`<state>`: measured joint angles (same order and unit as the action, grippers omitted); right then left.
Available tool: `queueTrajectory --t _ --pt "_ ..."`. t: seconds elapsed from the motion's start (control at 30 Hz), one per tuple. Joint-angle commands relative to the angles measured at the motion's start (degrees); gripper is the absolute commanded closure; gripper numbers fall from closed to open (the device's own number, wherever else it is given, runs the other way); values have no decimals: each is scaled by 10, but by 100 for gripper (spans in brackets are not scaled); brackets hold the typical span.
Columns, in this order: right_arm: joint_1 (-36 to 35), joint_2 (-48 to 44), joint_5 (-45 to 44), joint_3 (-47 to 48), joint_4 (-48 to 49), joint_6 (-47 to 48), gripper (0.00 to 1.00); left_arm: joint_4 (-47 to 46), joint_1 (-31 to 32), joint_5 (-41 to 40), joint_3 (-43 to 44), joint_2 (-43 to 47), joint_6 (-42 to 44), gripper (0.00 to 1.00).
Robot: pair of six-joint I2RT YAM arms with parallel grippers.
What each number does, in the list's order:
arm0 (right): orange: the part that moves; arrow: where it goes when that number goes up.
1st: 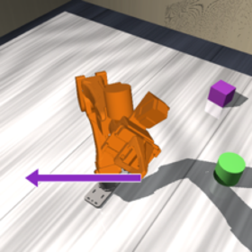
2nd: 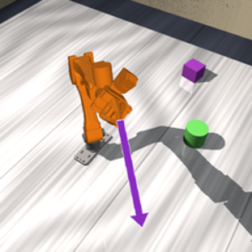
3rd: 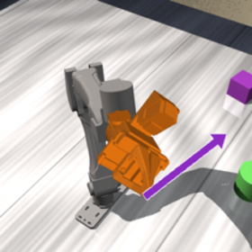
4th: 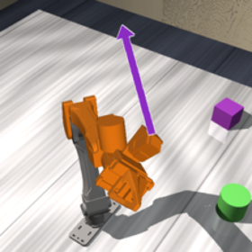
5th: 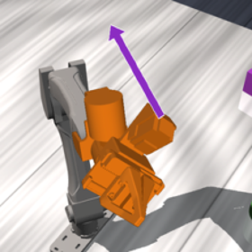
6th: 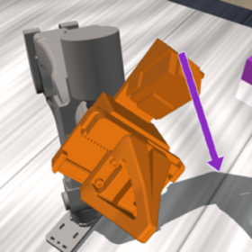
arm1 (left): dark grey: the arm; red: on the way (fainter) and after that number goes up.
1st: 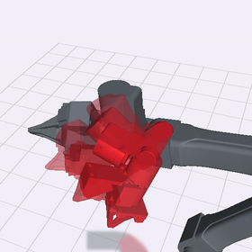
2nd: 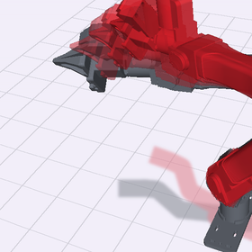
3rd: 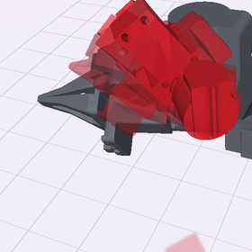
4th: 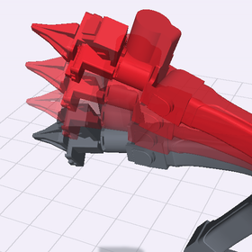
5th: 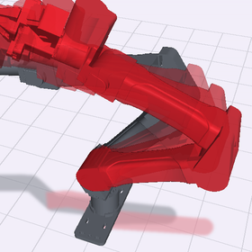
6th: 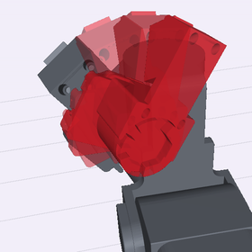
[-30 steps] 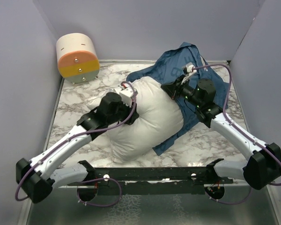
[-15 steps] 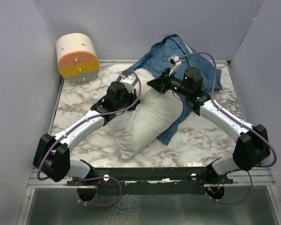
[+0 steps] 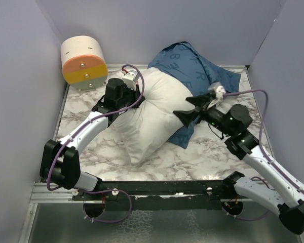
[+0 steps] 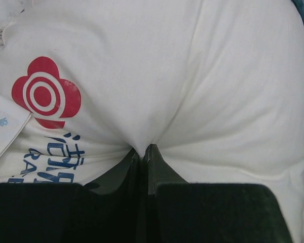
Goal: Put the pillow into the pillowcase
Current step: Stuff the pillow into the pillowcase.
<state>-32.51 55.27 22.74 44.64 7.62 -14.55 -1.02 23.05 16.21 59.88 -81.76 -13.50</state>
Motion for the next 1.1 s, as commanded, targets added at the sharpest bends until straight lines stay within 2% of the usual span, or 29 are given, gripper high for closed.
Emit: queueTrajectory --t 0.0,0.13,0.23,0.47,0.6,0.7,0.8,0.97,1.0,1.07 --pt "45 -13 -226 7 -68 31 9 38 -8 41 -22 -7 36 90" --pt "115 55 -226 14 -76 2 10 54 -8 43 -29 10 57 89" --pt "120 97 -280 17 -67 4 12 51 -8 43 -32 20 59 89" --pt "120 159 -315 30 -51 22 23 53 -8 72 -28 13 53 89" --pt "120 186 -396 38 -55 40 24 52 -9 77 -28 11 51 89" --pt "120 196 -443 40 -55 54 34 52 -9 78 -28 9 50 89" --pt "120 206 -447 40 -45 66 41 50 -8 84 -29 7 47 89" --pt "119 227 -401 49 -32 68 41 46 -8 97 -29 4 44 89" --pt "119 226 -371 48 -23 71 46 45 -8 100 -29 3 43 89" --pt "115 224 -288 49 -6 78 68 38 -8 107 -30 1 40 89"
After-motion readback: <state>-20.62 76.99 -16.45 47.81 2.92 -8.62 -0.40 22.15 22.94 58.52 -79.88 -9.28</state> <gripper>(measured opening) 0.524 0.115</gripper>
